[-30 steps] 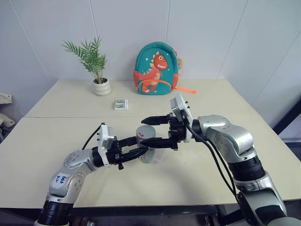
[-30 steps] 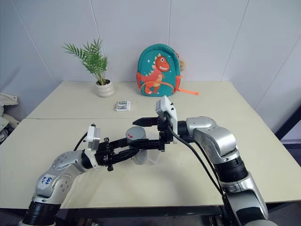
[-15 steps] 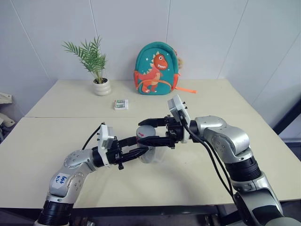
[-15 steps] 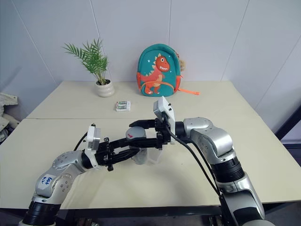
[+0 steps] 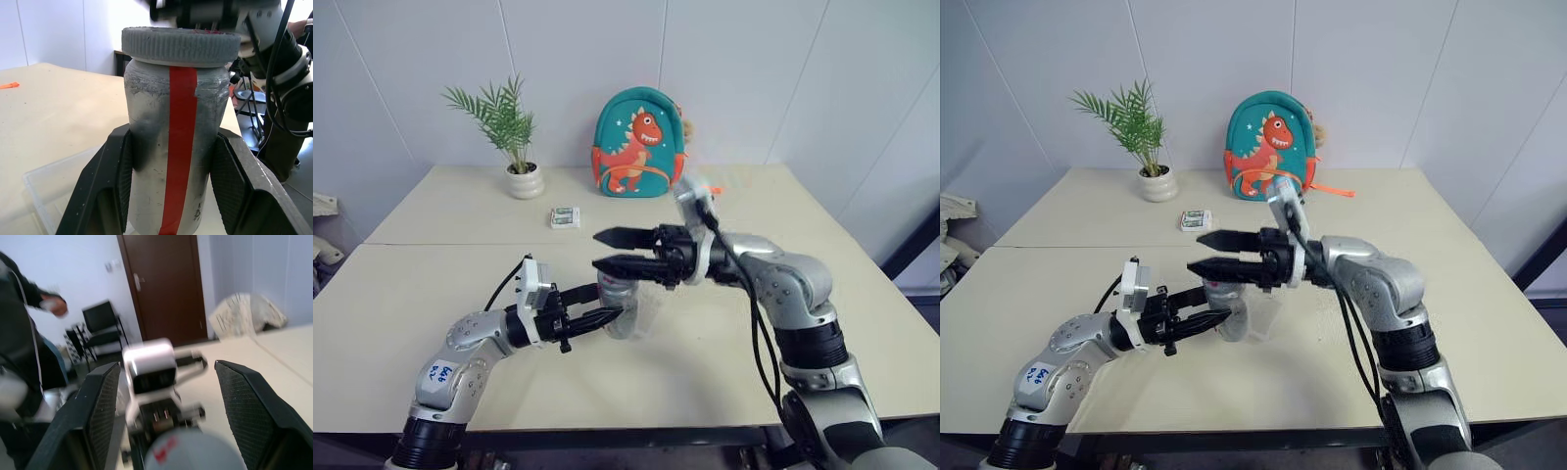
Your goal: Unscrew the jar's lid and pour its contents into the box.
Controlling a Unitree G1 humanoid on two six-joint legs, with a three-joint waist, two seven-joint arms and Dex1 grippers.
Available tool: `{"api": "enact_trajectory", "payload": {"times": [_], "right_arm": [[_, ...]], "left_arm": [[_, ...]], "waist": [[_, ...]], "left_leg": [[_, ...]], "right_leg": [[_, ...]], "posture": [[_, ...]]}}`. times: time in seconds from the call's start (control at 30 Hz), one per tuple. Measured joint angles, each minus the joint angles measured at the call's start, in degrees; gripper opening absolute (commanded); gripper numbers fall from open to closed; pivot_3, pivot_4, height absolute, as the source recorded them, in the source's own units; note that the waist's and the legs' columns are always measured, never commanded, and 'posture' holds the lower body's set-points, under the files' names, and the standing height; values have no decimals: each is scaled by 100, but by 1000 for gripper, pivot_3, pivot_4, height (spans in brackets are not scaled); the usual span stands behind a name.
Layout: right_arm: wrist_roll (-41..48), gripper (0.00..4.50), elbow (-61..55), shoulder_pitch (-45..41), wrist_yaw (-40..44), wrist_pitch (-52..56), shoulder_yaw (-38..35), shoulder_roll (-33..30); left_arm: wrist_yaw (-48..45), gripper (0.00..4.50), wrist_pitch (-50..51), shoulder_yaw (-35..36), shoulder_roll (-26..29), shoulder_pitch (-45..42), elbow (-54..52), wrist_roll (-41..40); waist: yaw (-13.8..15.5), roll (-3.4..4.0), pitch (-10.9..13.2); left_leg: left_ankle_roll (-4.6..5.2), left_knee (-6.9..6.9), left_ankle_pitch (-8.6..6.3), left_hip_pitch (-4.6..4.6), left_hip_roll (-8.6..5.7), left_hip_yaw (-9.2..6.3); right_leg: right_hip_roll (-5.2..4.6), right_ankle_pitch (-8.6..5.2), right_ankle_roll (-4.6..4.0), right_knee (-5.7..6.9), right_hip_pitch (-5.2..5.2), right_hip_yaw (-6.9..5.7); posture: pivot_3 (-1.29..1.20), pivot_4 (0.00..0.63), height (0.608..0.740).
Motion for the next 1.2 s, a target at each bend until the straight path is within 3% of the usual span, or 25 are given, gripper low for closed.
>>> {"api": "enact_trajectory", "payload": {"times": [0.33, 0.53, 1.2], "right_arm": [[-339, 3209, 156, 87, 53, -243, 82, -450], [-792, 4422, 139, 193, 237, -598, 544, -483], [-1332, 4422, -38, 291, 570, -996, 1025, -505]], "left_arm": [[41, 1882, 1, 1, 1, 16, -5, -1], [39, 1882, 2, 1, 1, 16, -5, -1], [91, 1882, 8, 1, -4, 16, -26, -3]], "waist": [[-13, 0, 0], [-5, 0, 0], [-5, 0, 0]], "left_leg": [[1, -3, 0, 0, -1, 2], [1, -1, 0, -1, -2, 2], [0, -1, 0, -1, -1, 2]], "right_leg": [[2, 0, 0, -3, -1, 0], [1, 0, 0, -1, -1, 1], [1, 0, 0, -2, -1, 0]], "posture": [[0, 150, 740], [0, 150, 740], [0, 150, 740]]}}
